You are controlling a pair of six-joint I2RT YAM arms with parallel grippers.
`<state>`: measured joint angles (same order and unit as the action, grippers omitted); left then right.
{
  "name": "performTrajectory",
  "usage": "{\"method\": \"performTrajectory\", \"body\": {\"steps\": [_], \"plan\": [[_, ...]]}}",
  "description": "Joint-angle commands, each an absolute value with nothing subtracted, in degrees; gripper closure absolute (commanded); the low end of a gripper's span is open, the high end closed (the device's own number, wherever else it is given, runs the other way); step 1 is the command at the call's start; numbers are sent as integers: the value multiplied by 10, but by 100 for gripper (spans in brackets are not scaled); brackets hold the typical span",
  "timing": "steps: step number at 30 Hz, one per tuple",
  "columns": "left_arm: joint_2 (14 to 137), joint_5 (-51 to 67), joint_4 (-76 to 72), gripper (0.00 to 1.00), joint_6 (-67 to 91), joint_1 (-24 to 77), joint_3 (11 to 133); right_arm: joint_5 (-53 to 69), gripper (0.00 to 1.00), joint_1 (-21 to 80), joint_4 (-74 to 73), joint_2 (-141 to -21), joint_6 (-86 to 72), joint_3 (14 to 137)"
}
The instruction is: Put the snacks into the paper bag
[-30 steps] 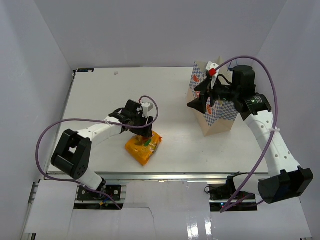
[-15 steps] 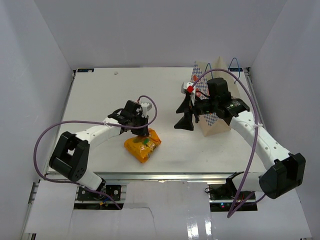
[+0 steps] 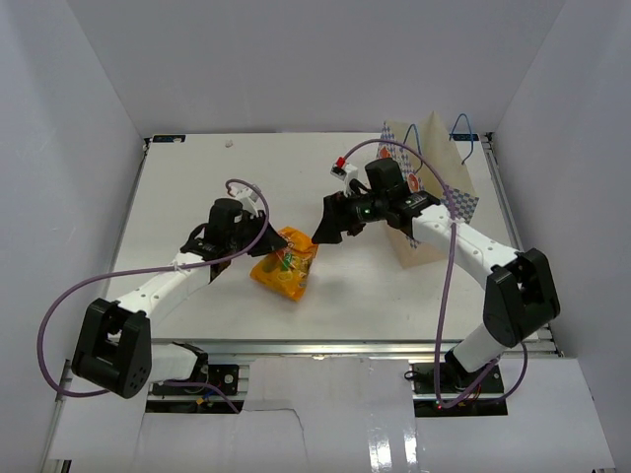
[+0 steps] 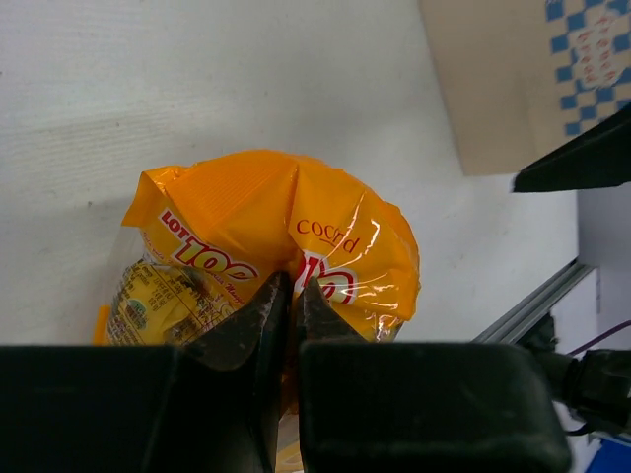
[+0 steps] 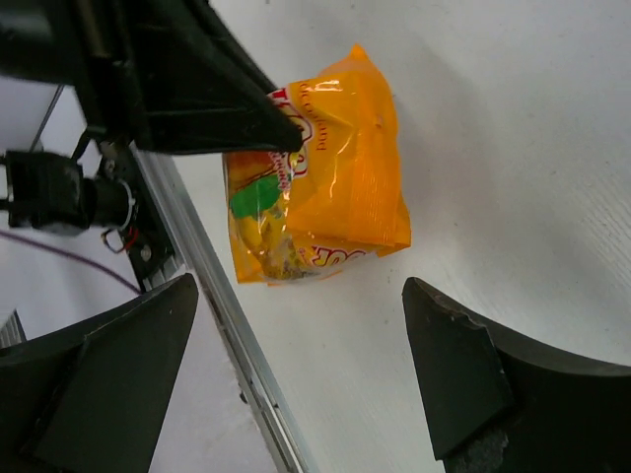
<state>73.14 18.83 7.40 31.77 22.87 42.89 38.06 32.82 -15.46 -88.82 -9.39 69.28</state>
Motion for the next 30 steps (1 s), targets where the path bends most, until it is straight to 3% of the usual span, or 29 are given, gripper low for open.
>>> {"method": "performTrajectory", "body": {"steps": [1,6,12,22,26,27,29,30], "plan": [[699,236,-57,100,409,214,422,275,10,343,-113,-912,-220,740],[702,250,-83,100,434,208,432,275,10,349,-90,-944,-283,758],[694,254,-84,100,441,198,451,229,10,362,-111,-976,-251,784],[700,283,-109,100,452,185,460,293,10,367,-89,-1002,-249,764],[707,299,-119,100,454,181,468,337,0,367,-65,-1012,-241,768],[708,301,-120,100,455,181,470,354,12,368,-59,-1017,-238,769],[714,305,-125,100,458,180,472,365,22,367,-47,-1019,-236,773],[715,308,-126,100,458,179,474,375,33,367,-45,-1020,-229,780]]}}
